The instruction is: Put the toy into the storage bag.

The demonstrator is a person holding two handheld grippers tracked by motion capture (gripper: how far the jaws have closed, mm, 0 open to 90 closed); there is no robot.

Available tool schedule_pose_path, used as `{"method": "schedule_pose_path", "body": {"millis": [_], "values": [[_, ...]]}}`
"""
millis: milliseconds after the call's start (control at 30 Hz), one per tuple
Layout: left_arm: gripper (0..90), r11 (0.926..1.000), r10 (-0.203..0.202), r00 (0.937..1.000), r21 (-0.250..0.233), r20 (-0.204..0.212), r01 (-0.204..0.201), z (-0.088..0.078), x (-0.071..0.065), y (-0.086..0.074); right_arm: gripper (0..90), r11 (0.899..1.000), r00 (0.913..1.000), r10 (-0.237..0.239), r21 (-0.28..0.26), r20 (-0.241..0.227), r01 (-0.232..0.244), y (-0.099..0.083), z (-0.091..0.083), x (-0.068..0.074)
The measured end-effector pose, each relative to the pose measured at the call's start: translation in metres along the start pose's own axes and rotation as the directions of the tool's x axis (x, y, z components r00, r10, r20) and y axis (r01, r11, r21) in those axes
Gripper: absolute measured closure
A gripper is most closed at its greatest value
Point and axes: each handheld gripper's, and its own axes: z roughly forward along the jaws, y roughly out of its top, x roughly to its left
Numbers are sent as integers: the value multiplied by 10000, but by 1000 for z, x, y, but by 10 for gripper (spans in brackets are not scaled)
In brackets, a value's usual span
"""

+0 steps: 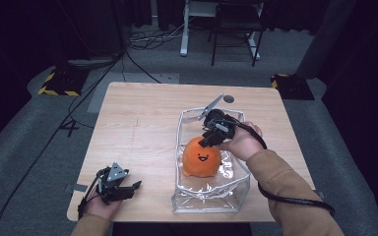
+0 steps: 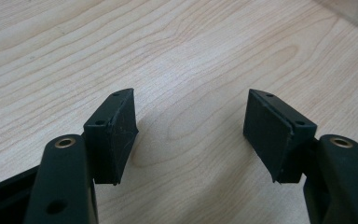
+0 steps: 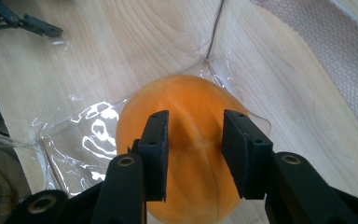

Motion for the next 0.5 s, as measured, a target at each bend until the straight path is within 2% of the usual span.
{"method": "schedule_pose_path", "body": {"millis": [167, 267, 500], "values": [[351, 10000, -7, 10000, -3, 0, 7, 0, 0, 0, 580, 9994, 10000, -35, -351, 38, 36, 0, -6, 1], [351, 10000, -8, 10000, -10, 5, 8, 0, 0, 0, 575, 9973, 10000, 8, -734, 67, -3, 0, -12, 1], [350, 10000, -3, 10000, -5, -4, 3, 0, 0, 0, 573, 9861, 9996, 235, -1647, 151, -207, -5, -35, -1]]}}
